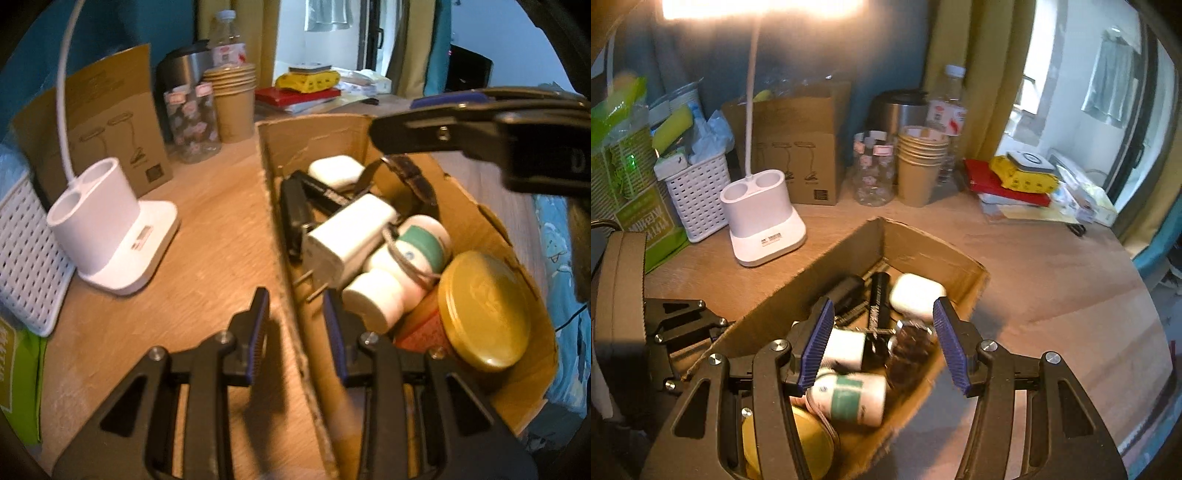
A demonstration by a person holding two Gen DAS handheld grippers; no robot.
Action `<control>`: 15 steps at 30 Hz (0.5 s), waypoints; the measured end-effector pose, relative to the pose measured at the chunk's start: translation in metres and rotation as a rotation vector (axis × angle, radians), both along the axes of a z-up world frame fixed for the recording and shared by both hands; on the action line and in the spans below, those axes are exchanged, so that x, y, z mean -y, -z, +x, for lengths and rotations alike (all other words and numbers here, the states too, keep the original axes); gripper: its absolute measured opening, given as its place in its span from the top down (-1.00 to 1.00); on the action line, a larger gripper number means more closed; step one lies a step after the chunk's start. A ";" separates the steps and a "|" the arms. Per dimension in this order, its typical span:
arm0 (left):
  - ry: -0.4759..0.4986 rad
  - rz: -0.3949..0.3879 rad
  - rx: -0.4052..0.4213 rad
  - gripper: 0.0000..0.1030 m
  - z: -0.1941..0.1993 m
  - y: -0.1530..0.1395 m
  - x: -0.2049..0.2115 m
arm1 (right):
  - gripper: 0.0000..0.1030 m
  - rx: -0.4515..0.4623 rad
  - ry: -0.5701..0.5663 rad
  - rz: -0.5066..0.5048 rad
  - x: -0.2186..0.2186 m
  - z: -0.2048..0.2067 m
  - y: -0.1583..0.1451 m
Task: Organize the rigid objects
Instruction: 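Open the right gripper and withdraw it from the box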
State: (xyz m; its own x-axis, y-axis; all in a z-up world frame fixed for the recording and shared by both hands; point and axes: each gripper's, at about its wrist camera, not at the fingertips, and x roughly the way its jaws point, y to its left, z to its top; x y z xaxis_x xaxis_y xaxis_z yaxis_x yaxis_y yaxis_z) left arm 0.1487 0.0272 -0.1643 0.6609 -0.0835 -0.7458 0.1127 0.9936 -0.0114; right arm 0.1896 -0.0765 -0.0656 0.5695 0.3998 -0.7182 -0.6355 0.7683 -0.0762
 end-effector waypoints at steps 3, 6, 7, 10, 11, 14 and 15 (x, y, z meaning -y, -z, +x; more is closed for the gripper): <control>0.008 0.008 0.001 0.38 0.005 0.000 0.009 | -0.14 0.001 0.023 0.010 0.016 -0.001 0.000; 0.008 0.011 0.001 0.38 0.010 0.000 0.015 | -0.14 -0.001 0.047 0.020 0.031 0.001 0.001; 0.010 0.013 0.002 0.38 0.012 0.000 0.017 | -0.14 -0.003 0.054 0.023 0.035 0.001 0.001; 0.018 0.012 0.003 0.38 0.018 0.000 0.022 | -0.14 -0.012 0.077 0.035 0.048 0.005 0.005; 0.021 0.013 0.003 0.38 0.019 0.000 0.023 | -0.14 -0.017 0.085 0.042 0.052 0.006 0.007; 0.040 0.026 0.001 0.38 0.027 -0.001 0.031 | -0.14 -0.026 0.108 0.060 0.062 0.008 0.010; 0.045 0.030 0.000 0.38 0.029 -0.001 0.033 | -0.14 -0.029 0.118 0.066 0.067 0.009 0.011</control>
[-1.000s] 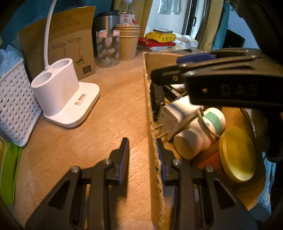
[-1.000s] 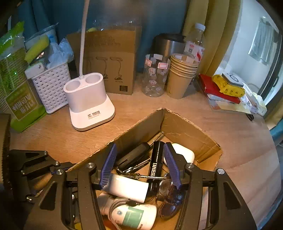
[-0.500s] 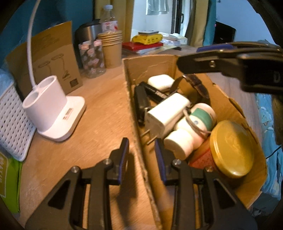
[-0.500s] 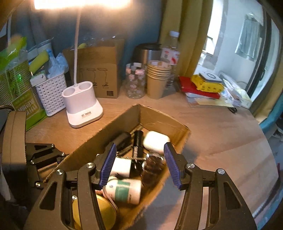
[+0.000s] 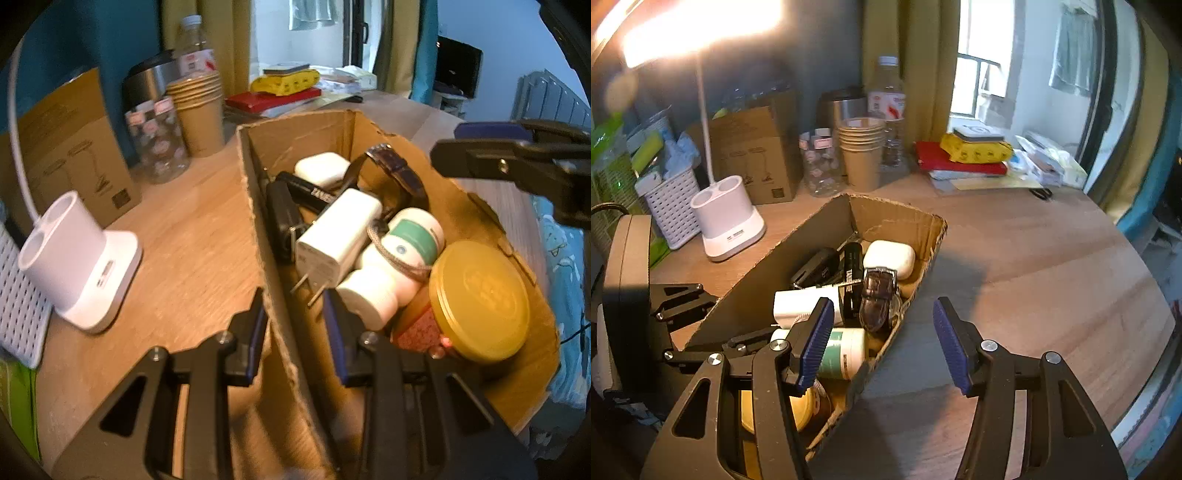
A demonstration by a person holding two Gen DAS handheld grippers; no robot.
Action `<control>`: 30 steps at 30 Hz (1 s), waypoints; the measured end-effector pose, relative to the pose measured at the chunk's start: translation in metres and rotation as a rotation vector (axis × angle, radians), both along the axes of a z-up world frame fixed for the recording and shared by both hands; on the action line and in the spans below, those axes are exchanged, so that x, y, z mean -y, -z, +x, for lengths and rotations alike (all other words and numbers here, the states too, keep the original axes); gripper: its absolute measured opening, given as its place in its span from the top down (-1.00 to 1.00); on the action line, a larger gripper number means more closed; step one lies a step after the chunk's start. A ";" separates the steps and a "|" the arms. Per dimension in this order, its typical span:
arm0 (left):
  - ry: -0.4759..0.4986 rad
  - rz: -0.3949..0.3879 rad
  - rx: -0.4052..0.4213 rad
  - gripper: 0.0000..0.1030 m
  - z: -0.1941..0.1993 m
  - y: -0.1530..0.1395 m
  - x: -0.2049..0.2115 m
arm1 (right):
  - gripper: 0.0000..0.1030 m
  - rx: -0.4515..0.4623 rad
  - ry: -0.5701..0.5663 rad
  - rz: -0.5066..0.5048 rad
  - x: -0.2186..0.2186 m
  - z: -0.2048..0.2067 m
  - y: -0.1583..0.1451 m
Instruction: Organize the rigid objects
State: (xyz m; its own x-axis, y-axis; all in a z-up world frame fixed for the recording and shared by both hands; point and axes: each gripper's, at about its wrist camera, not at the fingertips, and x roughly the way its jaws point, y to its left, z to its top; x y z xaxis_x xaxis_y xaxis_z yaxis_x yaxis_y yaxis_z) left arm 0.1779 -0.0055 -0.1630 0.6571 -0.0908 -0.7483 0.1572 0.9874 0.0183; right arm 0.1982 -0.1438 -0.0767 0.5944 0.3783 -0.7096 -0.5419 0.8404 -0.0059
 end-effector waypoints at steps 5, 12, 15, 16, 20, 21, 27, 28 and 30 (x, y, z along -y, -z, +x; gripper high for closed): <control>0.026 -0.003 0.000 0.38 0.013 0.000 0.009 | -0.14 -0.008 0.045 0.015 0.019 0.003 0.003; 0.051 -0.005 0.003 0.38 0.027 0.000 0.023 | -0.15 -0.006 0.130 0.032 0.048 0.005 0.004; 0.056 -0.005 0.003 0.38 0.031 0.000 0.029 | -0.15 -0.016 0.172 0.040 0.058 0.006 0.004; 0.056 -0.005 0.003 0.38 0.033 0.000 0.030 | -0.15 -0.017 0.181 0.042 0.061 0.005 0.004; 0.045 0.015 0.002 0.38 0.033 -0.004 0.032 | -0.15 -0.010 0.216 0.047 0.071 0.001 0.000; 0.047 0.013 0.005 0.38 0.032 -0.005 0.032 | -0.15 -0.005 0.223 0.047 0.073 -0.001 -0.003; 0.013 -0.019 0.066 -0.24 0.015 -0.024 0.027 | -0.33 0.014 0.252 0.045 0.076 -0.009 -0.009; 0.011 -0.040 0.068 -0.28 0.012 -0.027 0.024 | -0.33 0.016 0.257 0.046 0.077 -0.011 -0.010; 0.000 -0.043 0.084 -0.30 0.004 -0.035 0.021 | -0.33 0.022 0.261 0.059 0.077 -0.017 -0.014</control>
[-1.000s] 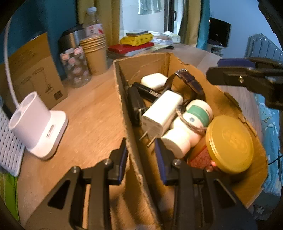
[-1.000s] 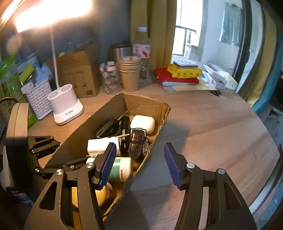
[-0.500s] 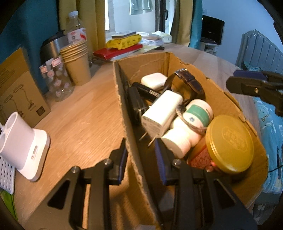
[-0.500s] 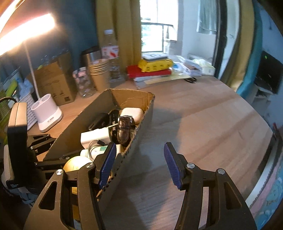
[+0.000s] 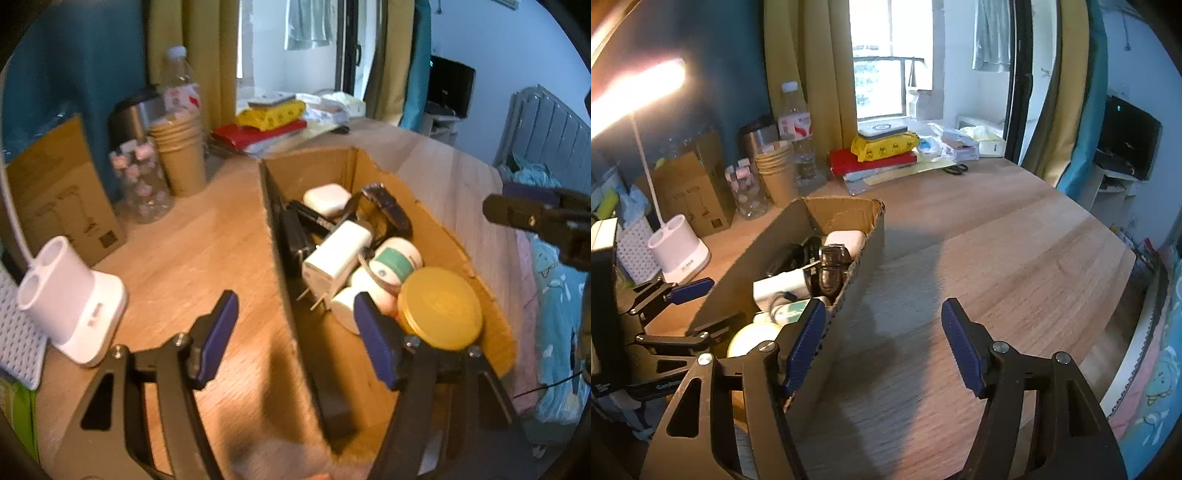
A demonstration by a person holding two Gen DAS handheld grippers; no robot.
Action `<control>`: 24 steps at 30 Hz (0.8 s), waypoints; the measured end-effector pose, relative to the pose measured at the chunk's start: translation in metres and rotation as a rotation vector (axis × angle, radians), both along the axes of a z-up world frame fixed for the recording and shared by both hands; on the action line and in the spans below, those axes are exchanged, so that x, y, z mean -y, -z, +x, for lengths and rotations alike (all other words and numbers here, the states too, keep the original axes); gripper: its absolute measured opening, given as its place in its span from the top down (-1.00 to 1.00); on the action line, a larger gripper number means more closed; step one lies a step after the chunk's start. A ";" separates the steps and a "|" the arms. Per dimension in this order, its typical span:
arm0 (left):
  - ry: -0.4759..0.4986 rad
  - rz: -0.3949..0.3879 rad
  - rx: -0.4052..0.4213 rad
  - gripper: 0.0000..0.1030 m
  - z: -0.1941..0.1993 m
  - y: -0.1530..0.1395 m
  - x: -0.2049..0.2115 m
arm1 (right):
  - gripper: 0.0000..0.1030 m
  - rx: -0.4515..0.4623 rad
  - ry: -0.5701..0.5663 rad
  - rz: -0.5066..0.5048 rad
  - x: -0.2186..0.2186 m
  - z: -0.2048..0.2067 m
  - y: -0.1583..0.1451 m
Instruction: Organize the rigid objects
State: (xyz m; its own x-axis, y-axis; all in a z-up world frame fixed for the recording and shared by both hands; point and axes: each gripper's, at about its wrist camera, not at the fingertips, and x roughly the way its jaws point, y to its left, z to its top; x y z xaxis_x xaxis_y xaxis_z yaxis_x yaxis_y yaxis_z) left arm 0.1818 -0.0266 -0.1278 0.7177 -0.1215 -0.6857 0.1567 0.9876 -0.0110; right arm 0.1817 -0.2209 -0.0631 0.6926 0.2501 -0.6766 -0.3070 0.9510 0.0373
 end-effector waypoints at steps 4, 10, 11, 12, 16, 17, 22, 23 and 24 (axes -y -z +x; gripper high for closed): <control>-0.018 0.004 0.030 -0.31 -0.018 -0.014 -0.005 | -0.33 0.017 -0.005 -0.002 -0.003 -0.012 -0.007; -0.052 -0.022 0.102 -0.57 -0.055 -0.042 -0.016 | -0.33 0.053 0.001 0.002 -0.007 -0.034 -0.020; -0.056 -0.031 0.112 -0.58 -0.061 -0.047 -0.018 | -0.33 0.058 0.001 0.001 -0.008 -0.038 -0.023; -0.065 -0.036 0.124 -0.59 -0.068 -0.052 -0.020 | -0.33 0.065 0.002 0.002 -0.008 -0.042 -0.025; -0.099 -0.071 0.165 -0.60 -0.088 -0.070 -0.030 | -0.33 0.103 0.014 0.015 -0.007 -0.063 -0.038; -0.109 -0.076 0.179 -0.61 -0.094 -0.076 -0.032 | -0.33 0.107 0.014 0.015 -0.007 -0.067 -0.040; -0.150 -0.096 0.231 -0.71 -0.121 -0.098 -0.041 | -0.33 0.127 0.017 0.005 -0.007 -0.090 -0.050; -0.154 -0.105 0.240 -0.76 -0.126 -0.102 -0.043 | -0.33 0.132 0.019 0.006 -0.008 -0.094 -0.052; -0.155 -0.114 0.250 -0.78 -0.132 -0.107 -0.045 | -0.33 0.139 0.022 0.008 -0.007 -0.099 -0.055</control>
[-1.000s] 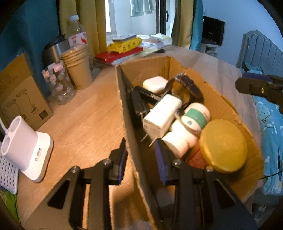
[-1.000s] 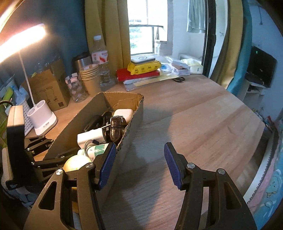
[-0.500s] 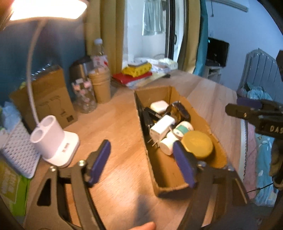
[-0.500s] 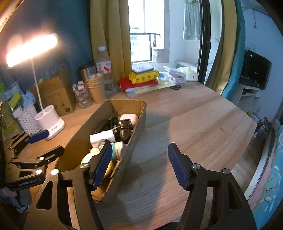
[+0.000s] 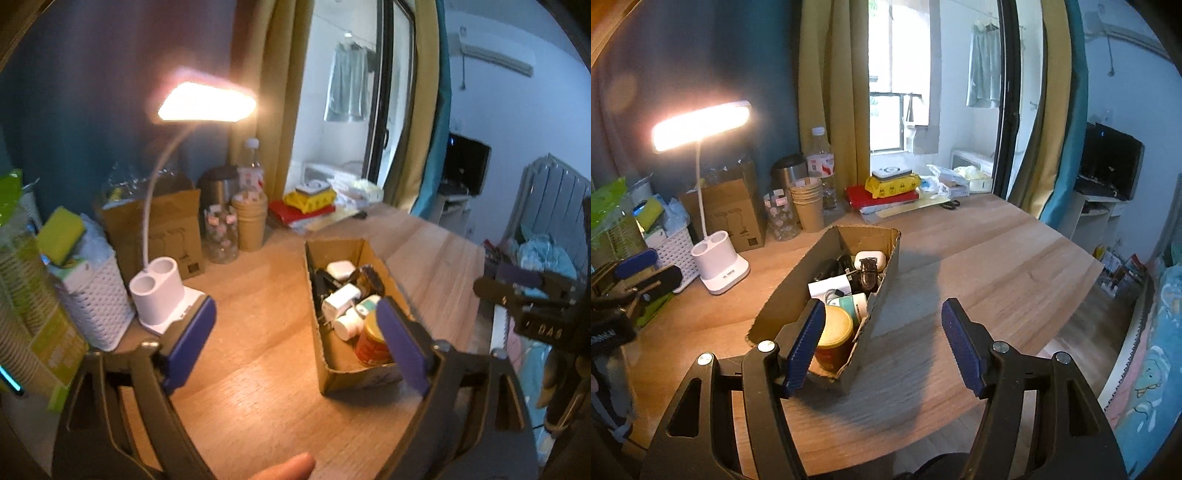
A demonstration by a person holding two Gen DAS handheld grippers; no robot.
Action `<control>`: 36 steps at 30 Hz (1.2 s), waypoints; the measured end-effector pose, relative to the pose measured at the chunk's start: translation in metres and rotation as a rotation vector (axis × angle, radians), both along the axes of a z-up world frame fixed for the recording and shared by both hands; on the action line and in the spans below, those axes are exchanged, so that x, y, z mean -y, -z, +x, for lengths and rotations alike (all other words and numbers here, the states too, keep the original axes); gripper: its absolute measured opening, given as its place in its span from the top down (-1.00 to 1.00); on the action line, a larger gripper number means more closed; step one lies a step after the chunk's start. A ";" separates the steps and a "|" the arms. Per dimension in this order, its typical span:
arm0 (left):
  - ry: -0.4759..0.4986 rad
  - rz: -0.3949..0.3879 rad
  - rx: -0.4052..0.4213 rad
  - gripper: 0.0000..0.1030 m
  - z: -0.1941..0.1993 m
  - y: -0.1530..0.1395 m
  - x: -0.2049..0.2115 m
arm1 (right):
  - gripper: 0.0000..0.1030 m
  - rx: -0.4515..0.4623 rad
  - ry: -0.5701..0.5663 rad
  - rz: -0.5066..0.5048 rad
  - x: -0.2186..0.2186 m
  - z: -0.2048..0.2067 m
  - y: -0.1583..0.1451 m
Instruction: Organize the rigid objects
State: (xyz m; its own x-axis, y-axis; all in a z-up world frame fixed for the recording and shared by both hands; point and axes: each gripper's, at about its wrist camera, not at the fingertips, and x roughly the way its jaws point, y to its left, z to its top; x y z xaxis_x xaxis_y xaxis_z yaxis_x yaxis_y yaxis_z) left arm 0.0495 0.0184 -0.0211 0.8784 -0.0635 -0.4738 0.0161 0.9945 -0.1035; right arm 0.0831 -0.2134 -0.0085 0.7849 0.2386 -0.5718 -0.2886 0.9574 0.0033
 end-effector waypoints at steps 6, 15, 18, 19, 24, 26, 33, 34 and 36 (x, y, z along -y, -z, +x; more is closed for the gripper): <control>-0.001 -0.015 0.053 -0.82 -0.033 -0.021 -0.004 | -0.34 0.056 0.013 0.000 -0.003 -0.031 -0.018; -0.002 -0.003 0.138 -0.83 -0.071 -0.053 0.000 | -0.34 0.135 0.044 0.016 0.001 -0.079 -0.047; -0.013 0.034 0.172 -0.83 -0.082 -0.061 0.003 | -0.34 0.165 0.064 0.017 0.004 -0.092 -0.056; -0.019 0.047 0.181 -0.83 -0.084 -0.062 0.004 | -0.34 0.171 0.068 0.018 0.006 -0.096 -0.057; -0.032 0.053 0.223 -0.84 -0.096 -0.074 0.002 | -0.35 0.204 0.094 0.019 0.009 -0.112 -0.066; -0.026 0.056 0.229 -0.84 -0.101 -0.077 0.002 | -0.35 0.212 0.097 0.017 0.009 -0.115 -0.068; -0.021 0.053 0.219 -0.84 -0.103 -0.078 0.005 | -0.36 0.221 0.098 0.017 0.008 -0.120 -0.071; -0.020 0.057 0.219 -0.84 -0.103 -0.077 0.006 | -0.36 0.218 0.097 0.017 0.008 -0.120 -0.071; -0.018 0.062 0.217 -0.84 -0.103 -0.077 0.007 | -0.36 0.214 0.100 0.017 0.009 -0.120 -0.071</control>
State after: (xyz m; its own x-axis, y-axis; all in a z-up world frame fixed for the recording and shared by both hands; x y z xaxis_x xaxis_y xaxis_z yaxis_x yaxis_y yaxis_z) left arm -0.0538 0.0111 0.0555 0.9608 -0.0239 -0.2762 0.0139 0.9992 -0.0381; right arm -0.0372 -0.2222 0.0629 0.9082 0.1618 -0.3861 -0.1884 0.9816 -0.0318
